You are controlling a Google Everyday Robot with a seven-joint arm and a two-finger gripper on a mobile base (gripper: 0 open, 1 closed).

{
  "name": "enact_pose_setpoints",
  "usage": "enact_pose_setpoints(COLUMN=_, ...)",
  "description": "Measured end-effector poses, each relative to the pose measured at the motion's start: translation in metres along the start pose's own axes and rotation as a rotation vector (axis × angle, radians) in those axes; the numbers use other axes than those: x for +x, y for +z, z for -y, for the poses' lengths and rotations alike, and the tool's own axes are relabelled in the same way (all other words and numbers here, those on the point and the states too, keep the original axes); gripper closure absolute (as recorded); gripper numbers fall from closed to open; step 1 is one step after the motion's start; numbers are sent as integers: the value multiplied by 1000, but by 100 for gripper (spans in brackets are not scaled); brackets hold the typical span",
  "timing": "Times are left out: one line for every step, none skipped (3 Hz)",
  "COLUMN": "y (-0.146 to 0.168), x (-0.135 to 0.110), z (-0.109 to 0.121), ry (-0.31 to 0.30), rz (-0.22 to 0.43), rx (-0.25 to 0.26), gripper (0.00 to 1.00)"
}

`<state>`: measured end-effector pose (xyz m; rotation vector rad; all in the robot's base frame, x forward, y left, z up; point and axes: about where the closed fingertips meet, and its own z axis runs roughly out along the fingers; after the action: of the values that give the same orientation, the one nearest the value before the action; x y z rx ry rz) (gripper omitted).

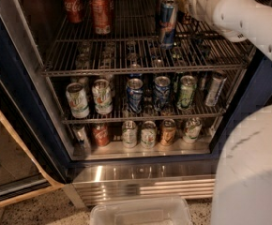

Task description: Pick orange can from top shelf of fridge

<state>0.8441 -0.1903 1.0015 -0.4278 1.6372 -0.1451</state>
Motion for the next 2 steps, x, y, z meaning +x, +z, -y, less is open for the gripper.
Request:
enact_pose_setpoints(y=1, x=6, z=13, ry=16, rz=-8, rx=52, gripper=55)
enact_pose_setpoints(y=-1, x=10, z=26, ry=33, rz=-10, rx=100, gripper=66)
